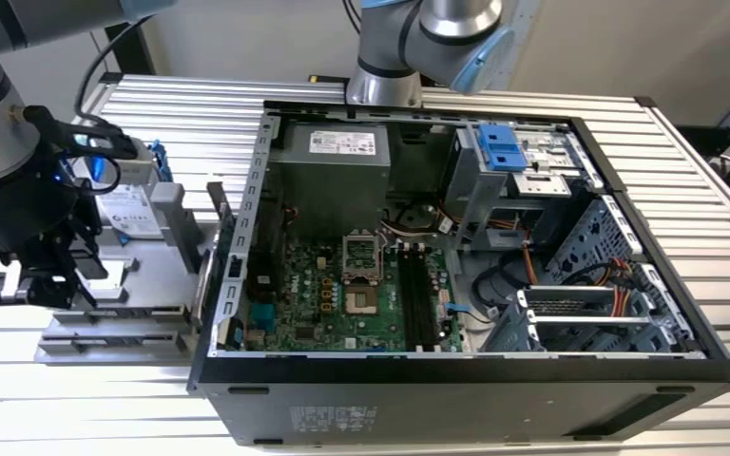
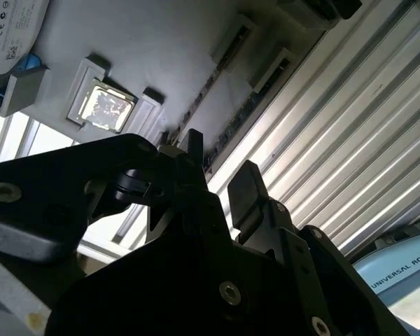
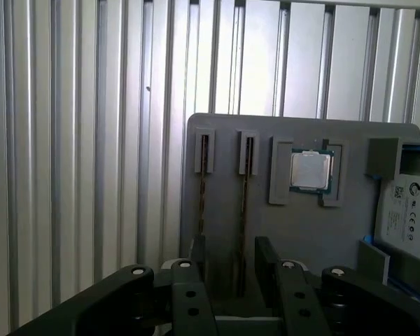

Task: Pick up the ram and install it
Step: 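Pick up the ram and move it above insertion slot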

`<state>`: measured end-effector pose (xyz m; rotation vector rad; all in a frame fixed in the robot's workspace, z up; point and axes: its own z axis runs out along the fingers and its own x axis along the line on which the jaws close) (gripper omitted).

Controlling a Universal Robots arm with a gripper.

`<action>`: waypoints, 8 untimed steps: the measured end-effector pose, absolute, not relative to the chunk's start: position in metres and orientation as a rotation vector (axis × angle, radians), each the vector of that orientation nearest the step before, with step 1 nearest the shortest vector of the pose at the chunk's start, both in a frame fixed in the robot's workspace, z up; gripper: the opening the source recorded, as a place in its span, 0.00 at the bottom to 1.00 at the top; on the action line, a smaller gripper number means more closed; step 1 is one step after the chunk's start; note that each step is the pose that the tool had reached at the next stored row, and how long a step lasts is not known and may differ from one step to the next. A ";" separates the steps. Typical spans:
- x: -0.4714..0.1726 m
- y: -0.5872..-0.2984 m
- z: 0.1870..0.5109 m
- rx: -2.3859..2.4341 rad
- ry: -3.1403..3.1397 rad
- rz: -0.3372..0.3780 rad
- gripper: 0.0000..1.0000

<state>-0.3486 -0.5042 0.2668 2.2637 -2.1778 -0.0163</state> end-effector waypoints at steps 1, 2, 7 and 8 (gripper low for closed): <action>-0.349 -0.504 0.266 2.264 -2.178 -0.016 1.00; -0.349 -0.504 0.265 2.264 -2.178 -0.016 1.00; -0.348 -0.504 0.259 2.263 -2.178 -0.016 1.00; -0.348 -0.505 0.258 2.263 -2.177 -0.016 1.00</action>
